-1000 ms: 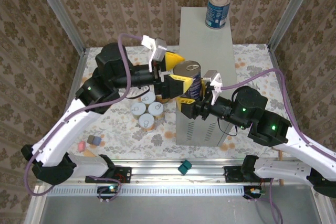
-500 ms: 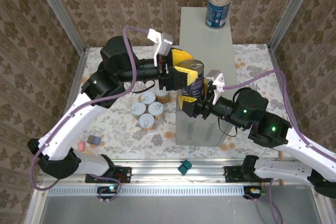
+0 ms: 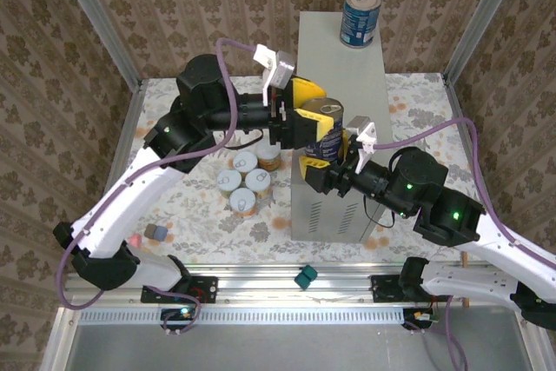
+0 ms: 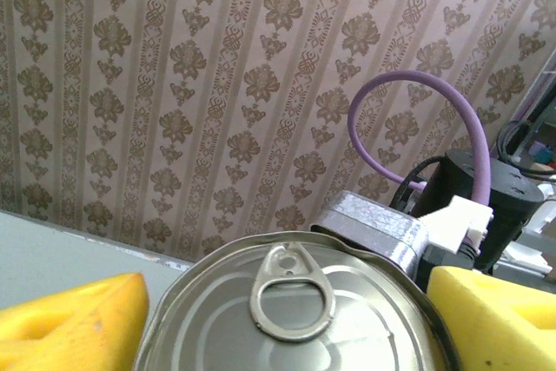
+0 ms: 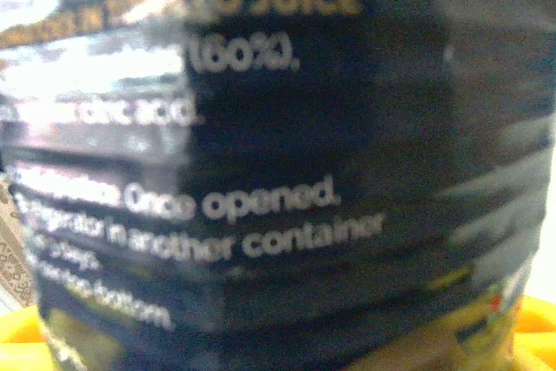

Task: Place and organize the canned foods onto the counter

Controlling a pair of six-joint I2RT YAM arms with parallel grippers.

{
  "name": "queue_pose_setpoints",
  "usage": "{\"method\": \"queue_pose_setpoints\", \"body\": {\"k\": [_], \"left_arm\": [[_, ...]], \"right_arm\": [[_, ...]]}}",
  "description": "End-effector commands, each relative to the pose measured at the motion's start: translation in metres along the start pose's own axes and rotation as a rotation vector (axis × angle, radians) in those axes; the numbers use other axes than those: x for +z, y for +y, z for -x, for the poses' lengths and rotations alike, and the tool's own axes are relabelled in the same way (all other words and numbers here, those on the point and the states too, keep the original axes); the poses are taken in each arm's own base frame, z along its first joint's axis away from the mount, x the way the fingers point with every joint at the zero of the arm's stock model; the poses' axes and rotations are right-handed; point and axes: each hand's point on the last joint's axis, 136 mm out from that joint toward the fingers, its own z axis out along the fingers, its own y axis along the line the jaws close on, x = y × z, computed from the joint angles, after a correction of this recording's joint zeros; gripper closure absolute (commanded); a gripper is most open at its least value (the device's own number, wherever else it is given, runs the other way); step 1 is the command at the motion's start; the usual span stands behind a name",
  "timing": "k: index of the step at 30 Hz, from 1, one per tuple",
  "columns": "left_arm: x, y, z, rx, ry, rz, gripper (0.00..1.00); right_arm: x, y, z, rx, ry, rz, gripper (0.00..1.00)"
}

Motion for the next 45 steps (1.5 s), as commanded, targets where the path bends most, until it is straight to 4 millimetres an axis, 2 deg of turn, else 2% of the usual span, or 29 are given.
{"method": "queue_pose_setpoints", "body": {"k": [1, 3, 10, 18, 21, 27, 35, 42, 45], "left_arm": [[-0.001, -0.007, 0.011, 0.018, -0.024, -0.017, 0.13], [0.000, -0.007, 0.011, 0.018, -0.019, -0.023, 0.14], [0.003, -0.006, 0.012, 0.021, -0.008, -0.029, 0.33], [0.007, 0.001, 0.028, 0.064, -0.042, 0.001, 0.38], [0.009, 0.011, 0.037, 0.088, -0.053, 0.043, 0.39], [0.010, 0.044, 0.055, 0.144, -0.096, 0.184, 0.40], [0.001, 0.117, 0.068, 0.260, -0.136, 0.519, 0.40], [0.004, 0.163, 0.071, 0.347, -0.144, 0.643, 0.39], [0.010, 0.170, 0.070, 0.395, -0.145, 0.642, 0.39]], "right_arm": [[-0.019, 0.005, 0.055, 0.010, -0.195, 0.020, 0.37], [-0.018, 0.005, 0.055, 0.008, -0.193, 0.022, 0.37], [-0.018, 0.003, 0.057, 0.002, -0.194, 0.011, 0.33], [-0.025, -0.009, 0.051, -0.021, -0.164, -0.057, 0.10], [-0.033, -0.017, 0.046, -0.025, -0.143, -0.092, 0.01], [-0.067, -0.036, 0.040, -0.034, -0.125, -0.170, 0.00], [-0.119, -0.058, 0.029, -0.055, -0.108, -0.238, 0.00], [-0.136, -0.067, 0.020, -0.090, -0.069, -0.274, 0.00], [-0.139, -0.069, 0.018, -0.089, -0.070, -0.278, 0.00]]}}
